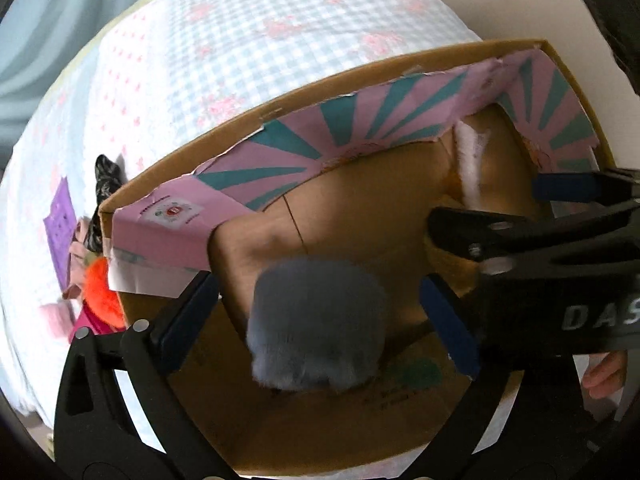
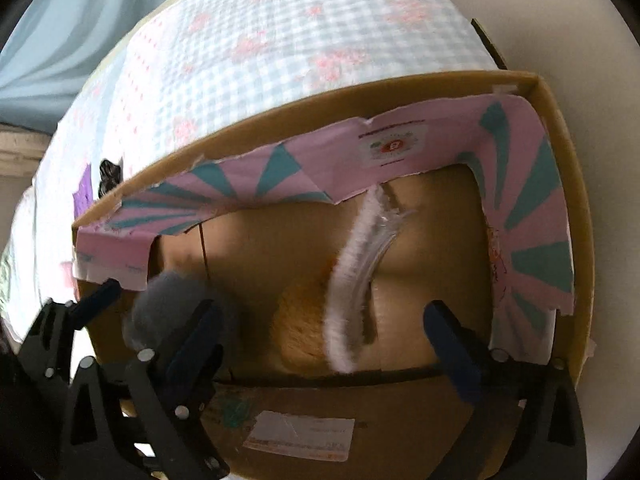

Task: Organize soft objects
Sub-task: 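Carry both items into the cardboard box and open both tools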

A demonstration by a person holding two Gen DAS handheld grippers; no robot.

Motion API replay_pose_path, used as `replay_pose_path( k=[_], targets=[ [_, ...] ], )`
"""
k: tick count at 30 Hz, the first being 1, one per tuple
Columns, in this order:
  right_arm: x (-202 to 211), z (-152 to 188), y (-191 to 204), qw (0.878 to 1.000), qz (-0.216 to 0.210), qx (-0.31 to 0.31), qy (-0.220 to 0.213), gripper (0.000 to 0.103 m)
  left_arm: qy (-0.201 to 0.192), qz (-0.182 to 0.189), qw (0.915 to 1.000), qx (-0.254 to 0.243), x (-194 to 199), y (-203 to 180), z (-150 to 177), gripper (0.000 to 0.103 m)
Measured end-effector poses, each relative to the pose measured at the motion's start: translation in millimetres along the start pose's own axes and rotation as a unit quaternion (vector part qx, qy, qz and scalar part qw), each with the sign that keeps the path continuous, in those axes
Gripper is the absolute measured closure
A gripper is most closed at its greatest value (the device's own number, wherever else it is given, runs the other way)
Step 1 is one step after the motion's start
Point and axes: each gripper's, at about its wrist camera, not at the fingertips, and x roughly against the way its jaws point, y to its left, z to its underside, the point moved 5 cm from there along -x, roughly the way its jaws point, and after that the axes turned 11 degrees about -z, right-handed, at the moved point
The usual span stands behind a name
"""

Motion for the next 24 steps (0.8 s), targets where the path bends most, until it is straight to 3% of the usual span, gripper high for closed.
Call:
replay_pose_path(
  k=[11,18,24],
  targets=[
    [19,8,8,1.0,-0.014,-0.005,-0.024,0.001,-0.013,0.0,0.9999,-0.006,21,3,9,0.003],
    [79,19,25,0.998,0.008,-0.005,-0.068,0.001,-0.041,-0.002,0.9992,0.0,62,20,14,0.003],
    [149,45,68,0.992,0.03,0.036,-0.119,0.001,-0.077,0.001,0.997,0.01,125,45,25,0.003]
  ],
)
